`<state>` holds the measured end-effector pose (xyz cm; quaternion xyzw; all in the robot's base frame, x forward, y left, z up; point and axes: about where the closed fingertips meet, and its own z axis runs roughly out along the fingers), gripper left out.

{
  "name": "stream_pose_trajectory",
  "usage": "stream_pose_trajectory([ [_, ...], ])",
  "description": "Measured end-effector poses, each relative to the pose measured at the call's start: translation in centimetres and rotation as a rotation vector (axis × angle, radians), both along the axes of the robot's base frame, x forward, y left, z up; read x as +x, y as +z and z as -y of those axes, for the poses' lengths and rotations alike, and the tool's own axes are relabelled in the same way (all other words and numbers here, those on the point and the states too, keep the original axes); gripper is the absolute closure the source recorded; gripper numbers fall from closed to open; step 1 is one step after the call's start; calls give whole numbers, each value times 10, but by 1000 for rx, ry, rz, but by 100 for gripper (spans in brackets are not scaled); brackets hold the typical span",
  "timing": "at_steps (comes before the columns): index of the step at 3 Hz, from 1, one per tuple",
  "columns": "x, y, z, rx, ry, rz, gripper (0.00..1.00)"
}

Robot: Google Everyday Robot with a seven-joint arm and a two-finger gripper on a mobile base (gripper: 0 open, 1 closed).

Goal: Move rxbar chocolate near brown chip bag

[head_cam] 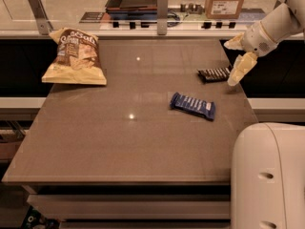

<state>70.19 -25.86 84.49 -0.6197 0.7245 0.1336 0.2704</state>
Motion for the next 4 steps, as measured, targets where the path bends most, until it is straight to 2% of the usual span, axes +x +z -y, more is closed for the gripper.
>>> stream_pose_trajectory([
  [2,5,-7,-11,-122,38,-24,0],
  [4,2,-14,-13,-192,63,-52,0],
])
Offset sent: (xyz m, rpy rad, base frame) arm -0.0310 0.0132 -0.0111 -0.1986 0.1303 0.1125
